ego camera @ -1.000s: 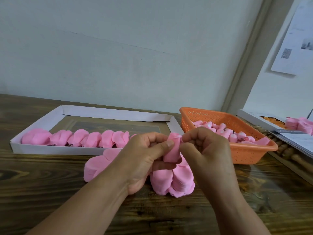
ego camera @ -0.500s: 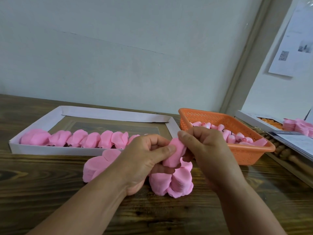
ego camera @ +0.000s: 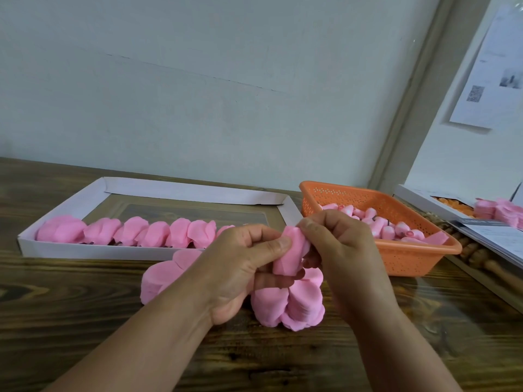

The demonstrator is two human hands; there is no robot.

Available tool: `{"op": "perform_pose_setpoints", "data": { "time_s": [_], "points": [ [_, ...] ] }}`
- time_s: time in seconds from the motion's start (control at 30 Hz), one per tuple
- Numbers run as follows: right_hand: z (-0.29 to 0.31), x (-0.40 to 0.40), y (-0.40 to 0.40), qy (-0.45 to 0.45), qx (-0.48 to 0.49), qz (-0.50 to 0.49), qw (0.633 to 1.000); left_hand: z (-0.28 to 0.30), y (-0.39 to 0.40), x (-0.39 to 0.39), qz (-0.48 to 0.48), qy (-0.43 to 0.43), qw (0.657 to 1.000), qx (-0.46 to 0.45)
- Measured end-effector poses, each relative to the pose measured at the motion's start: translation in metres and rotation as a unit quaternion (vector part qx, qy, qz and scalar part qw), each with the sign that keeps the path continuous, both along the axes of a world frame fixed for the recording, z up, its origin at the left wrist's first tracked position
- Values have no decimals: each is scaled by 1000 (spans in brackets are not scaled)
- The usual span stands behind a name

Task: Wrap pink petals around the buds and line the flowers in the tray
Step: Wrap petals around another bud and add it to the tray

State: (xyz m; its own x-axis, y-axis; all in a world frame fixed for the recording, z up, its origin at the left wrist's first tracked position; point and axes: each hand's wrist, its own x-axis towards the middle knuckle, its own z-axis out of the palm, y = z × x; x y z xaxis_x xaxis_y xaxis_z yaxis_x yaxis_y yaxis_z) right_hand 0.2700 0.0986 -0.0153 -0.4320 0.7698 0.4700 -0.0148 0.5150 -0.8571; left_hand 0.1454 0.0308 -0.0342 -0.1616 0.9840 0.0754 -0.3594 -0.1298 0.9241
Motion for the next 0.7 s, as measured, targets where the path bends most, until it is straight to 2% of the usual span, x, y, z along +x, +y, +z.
{"op": "perform_pose_setpoints", "data": {
  "time_s": [0.13,0.3,0.6,0.7],
  "points": [
    [2,4,3,-19,-25,51,998,0,0,-2,2,4,1000,-1],
    [18,14,7,-121,-30,123,985,-1,0,-2,4,30,1000,3],
    [27,15,14,-174,-6,141,974,-4,0,-6,-10,60,998,-11],
    [28,16,16,-178,2,146,973,-2,-2,-9,-37,97,994,-23]
  ]
}}
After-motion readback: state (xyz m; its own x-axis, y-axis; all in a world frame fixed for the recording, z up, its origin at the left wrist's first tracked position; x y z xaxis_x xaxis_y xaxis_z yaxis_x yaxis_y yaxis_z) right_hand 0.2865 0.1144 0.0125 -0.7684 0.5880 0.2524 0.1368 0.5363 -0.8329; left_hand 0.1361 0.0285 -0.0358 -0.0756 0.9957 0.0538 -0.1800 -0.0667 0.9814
